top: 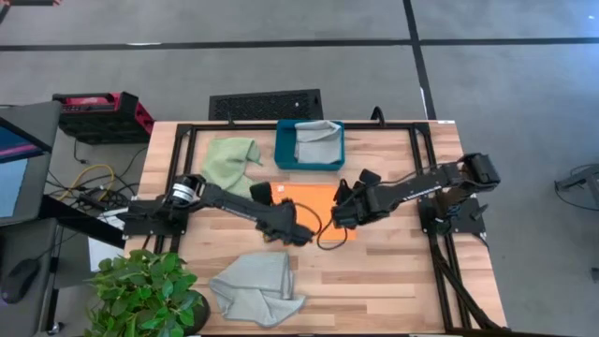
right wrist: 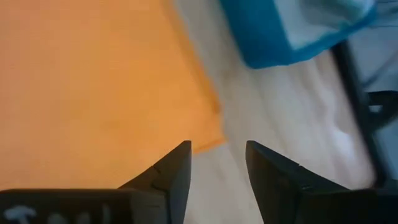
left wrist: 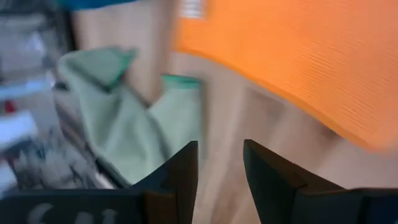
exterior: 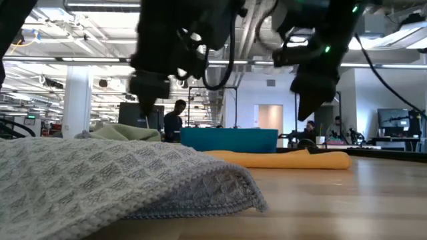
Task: Fold microfiber towels
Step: Fold the orange towel
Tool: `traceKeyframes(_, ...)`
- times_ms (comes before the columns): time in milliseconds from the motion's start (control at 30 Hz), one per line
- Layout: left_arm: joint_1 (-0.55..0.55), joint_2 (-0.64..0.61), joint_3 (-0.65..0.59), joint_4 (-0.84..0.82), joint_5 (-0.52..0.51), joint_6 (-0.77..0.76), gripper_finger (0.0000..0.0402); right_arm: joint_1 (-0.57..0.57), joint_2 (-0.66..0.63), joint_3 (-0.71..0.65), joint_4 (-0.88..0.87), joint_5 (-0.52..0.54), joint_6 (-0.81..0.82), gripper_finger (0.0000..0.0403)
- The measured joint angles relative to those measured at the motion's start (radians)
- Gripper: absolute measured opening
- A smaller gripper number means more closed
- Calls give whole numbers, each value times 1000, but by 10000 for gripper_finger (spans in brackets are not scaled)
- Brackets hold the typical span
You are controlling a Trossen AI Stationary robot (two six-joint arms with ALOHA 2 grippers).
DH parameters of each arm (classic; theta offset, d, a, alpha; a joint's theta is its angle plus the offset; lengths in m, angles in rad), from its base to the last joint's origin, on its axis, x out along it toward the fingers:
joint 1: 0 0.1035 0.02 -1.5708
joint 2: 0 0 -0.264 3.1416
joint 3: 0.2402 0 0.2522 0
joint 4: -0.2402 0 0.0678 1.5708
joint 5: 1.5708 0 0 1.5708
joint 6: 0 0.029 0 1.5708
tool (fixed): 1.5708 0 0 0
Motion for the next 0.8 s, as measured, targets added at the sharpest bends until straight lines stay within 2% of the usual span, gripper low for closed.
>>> traceKeyframes(167,-90,2,-98,90,97,110,115,108,-61,0,17,-72,13,170)
traceKeyframes(367,-150,0,-191,283,81,217,112,214,-121,0,72,-136,15,164)
traceKeyframes(600,-157,-1,-169,324,58,261,111,282,-145,0,122,-137,32,163)
traceKeyframes(800,-157,-11,-146,334,78,328,111,289,-140,0,119,-137,32,161)
